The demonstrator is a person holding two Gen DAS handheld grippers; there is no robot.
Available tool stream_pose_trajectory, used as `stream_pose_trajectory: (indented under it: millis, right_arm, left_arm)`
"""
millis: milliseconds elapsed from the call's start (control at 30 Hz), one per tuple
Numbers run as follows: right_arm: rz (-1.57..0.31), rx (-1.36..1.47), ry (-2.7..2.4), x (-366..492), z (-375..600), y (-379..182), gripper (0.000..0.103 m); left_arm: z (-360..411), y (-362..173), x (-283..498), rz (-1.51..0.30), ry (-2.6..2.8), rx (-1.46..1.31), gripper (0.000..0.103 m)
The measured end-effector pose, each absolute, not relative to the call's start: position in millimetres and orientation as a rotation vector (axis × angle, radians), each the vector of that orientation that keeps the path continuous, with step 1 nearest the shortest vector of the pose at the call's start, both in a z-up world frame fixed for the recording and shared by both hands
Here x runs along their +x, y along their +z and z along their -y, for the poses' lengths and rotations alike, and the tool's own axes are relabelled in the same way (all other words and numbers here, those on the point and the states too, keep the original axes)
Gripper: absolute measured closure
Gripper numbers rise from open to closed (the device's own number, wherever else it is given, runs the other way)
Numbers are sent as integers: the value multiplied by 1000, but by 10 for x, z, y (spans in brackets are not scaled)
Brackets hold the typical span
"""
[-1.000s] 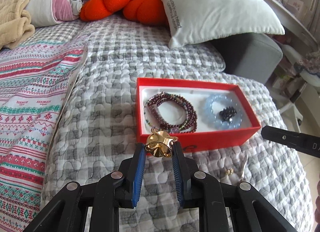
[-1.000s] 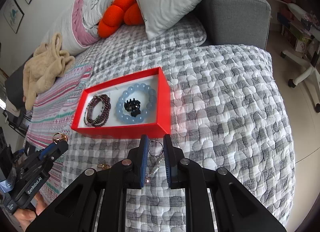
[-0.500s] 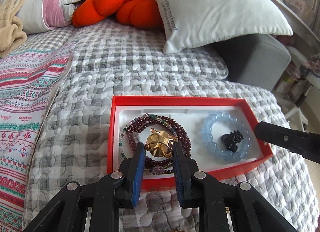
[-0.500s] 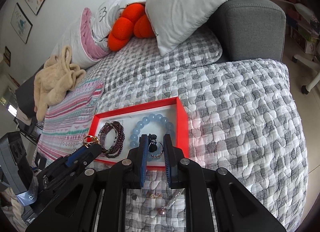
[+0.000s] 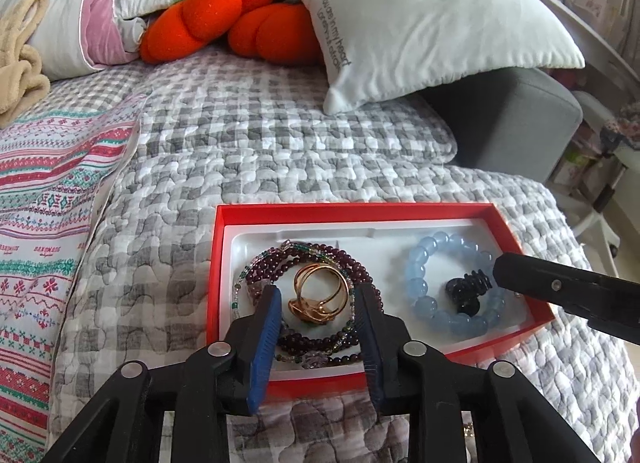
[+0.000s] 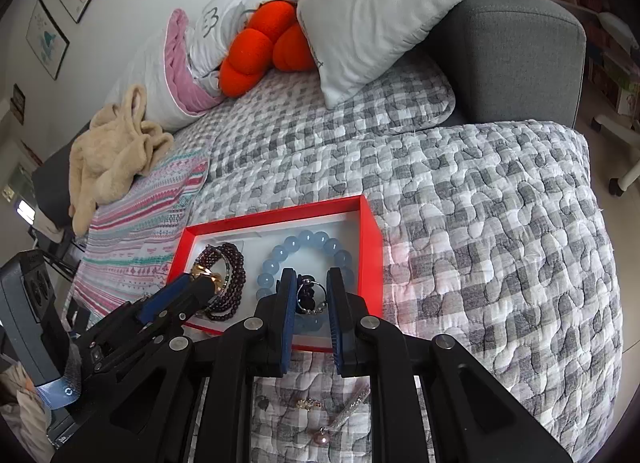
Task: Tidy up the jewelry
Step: 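Carry the gold ring and earring into the red box and open both tools, then close the left tool on the gold flower ring while the right tool moves toward the pendant earring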
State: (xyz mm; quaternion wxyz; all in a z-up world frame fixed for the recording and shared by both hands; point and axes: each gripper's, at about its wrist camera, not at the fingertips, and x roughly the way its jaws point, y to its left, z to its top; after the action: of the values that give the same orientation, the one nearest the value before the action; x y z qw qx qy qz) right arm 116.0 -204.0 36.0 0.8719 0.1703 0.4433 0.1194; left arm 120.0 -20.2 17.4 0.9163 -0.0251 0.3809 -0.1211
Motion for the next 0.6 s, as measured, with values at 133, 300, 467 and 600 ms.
stream_pose_trajectory:
  millis: [133, 300, 467, 600]
  right_arm:
    - [-922, 350, 239, 1177, 2035, 342, 86]
    - [-924, 347, 231, 1219, 2028, 320, 86]
    - [-908, 340, 228, 1232, 2012, 345, 85]
    - [-909, 353, 237, 1232, 2051, 393, 67]
  left_arm:
    - [215, 220, 1131, -783, -250, -36, 62]
    - [198, 268, 1022, -788, -253, -30, 51]
    - [213, 270, 920, -811, -270, -19, 37]
    - [215, 232, 842, -845, -269, -4, 30]
